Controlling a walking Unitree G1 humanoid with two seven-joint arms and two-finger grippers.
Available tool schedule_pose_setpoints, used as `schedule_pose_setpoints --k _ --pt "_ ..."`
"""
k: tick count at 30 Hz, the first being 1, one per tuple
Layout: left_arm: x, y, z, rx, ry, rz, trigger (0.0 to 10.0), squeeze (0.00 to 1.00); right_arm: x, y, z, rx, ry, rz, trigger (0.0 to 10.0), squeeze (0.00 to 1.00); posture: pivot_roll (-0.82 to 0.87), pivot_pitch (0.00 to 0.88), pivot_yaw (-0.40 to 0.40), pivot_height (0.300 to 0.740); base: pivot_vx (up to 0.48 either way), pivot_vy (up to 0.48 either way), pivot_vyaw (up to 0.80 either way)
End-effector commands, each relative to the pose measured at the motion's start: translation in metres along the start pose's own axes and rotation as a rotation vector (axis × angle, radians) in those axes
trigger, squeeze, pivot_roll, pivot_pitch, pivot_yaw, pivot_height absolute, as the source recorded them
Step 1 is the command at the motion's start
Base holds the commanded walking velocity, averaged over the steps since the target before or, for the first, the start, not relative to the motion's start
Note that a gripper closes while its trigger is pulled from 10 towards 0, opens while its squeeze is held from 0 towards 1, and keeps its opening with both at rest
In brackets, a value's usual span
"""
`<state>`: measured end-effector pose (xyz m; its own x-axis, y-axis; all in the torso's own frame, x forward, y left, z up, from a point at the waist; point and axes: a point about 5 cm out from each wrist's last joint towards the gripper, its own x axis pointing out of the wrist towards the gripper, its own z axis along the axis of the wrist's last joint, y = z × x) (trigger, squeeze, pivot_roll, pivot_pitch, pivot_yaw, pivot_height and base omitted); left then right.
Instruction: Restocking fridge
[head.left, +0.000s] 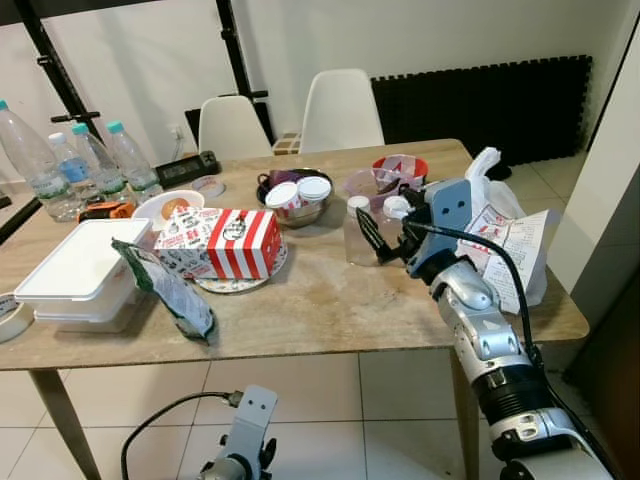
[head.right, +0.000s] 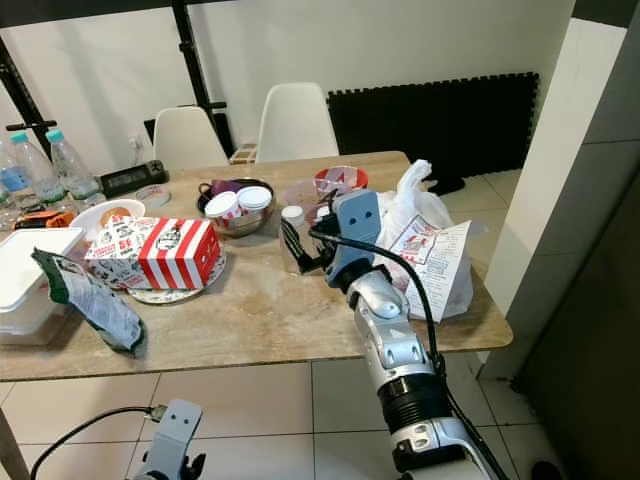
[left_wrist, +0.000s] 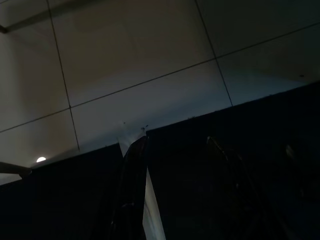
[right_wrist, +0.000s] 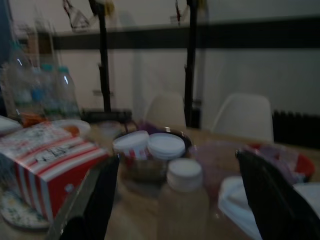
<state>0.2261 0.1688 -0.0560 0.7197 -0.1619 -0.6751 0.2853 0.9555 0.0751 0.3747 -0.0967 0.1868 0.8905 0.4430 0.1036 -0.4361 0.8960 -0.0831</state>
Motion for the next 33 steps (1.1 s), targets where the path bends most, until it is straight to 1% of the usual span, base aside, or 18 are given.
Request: schedule_pose_setpoints --k 1,4,6,8,9,10,15,17,20,24,27,31,33 --pt "-0.002 0.002 -0.005 0.0 0.011 0.009 10.0 0.0 0.004 0.001 0.002 -0.019 0.003 0.0 10.0 0.0 -0.05 0.057 0.068 0.726 0.0 0.0 0.0" --pt "-0.002 0.003 -0.004 -0.006 -0.003 0.013 10.0 0.0 0.015 -0.01 0.007 -0.015 0.026 -0.049 10.0 0.0 -0.04 0.112 0.037 0.726 0.0 0.0 0.0" --pt "-0.003 0.003 -0.005 -0.012 -0.012 0.015 10.0 0.0 0.02 -0.018 0.013 -0.022 0.031 -0.09 10.0 0.0 -0.03 0.123 0.033 0.726 0.0 0.0 0.0" --pt "-0.004 0.004 -0.005 -0.013 -0.013 0.015 10.0 0.0 0.022 -0.021 0.015 -0.026 0.032 -0.102 10.0 0.0 -0.03 0.123 0.033 0.726 0.0 0.0 0.0" --pt "-0.005 0.004 -0.006 -0.014 -0.016 0.015 10.0 0.0 0.023 -0.023 0.018 -0.027 0.029 -0.109 10.0 0.0 -0.02 0.157 0.029 0.726 0.0 0.0 0.0" --pt "-0.006 0.004 -0.008 -0.013 -0.019 0.014 10.0 0.0 0.025 -0.025 0.021 -0.031 0.028 -0.12 10.0 0.0 -0.02 0.171 0.028 0.726 0.0 0.0 0.0" --pt "-0.011 0.006 -0.017 -0.009 -0.019 0.006 10.0 0.0 0.029 -0.032 0.03 -0.033 0.026 -0.151 10.0 0.0 0.0 0.207 0.029 0.726 0.0 0.0 0.0" --pt "-0.015 0.009 -0.021 -0.008 -0.018 0.005 10.0 0.0 0.031 -0.036 0.033 -0.022 0.022 -0.176 10.0 0.0 0.0 0.219 0.029 0.726 0.0 0.0 0.0" --pt "-0.018 0.012 -0.027 -0.004 -0.009 0.008 10.0 0.0 0.031 -0.045 0.035 0.038 0.024 -0.239 10.0 0.0 0.02 0.229 0.031 0.726 0.0 0.0 0.0" --pt "-0.02 0.014 -0.029 -0.002 -0.006 0.011 10.0 0.0 0.03 -0.05 0.035 0.062 0.027 -0.276 10.0 0.0 0.02 0.23 0.035 0.726 0.0 0.0 0.0" --pt "-0.021 0.015 -0.029 -0.002 -0.006 0.012 10.0 0.0 0.03 -0.051 0.035 0.064 0.028 -0.28 10.0 0.0 0.02 0.229 0.038 0.726 0.0 0.0 0.0" --pt "-0.02 0.016 -0.027 0.005 -0.005 0.008 10.0 0.0 0.031 -0.047 0.026 0.071 0.104 -0.259 10.0 0.0 0.02 0.224 0.048 0.726 0.0 0.0 0.0" --pt "-0.02 0.016 -0.026 0.006 -0.007 0.006 10.0 0.0 0.031 -0.045 0.025 0.069 0.115 -0.252 10.0 0.0 0.02 0.227 0.05 0.726 0.0 0.0 0.0"
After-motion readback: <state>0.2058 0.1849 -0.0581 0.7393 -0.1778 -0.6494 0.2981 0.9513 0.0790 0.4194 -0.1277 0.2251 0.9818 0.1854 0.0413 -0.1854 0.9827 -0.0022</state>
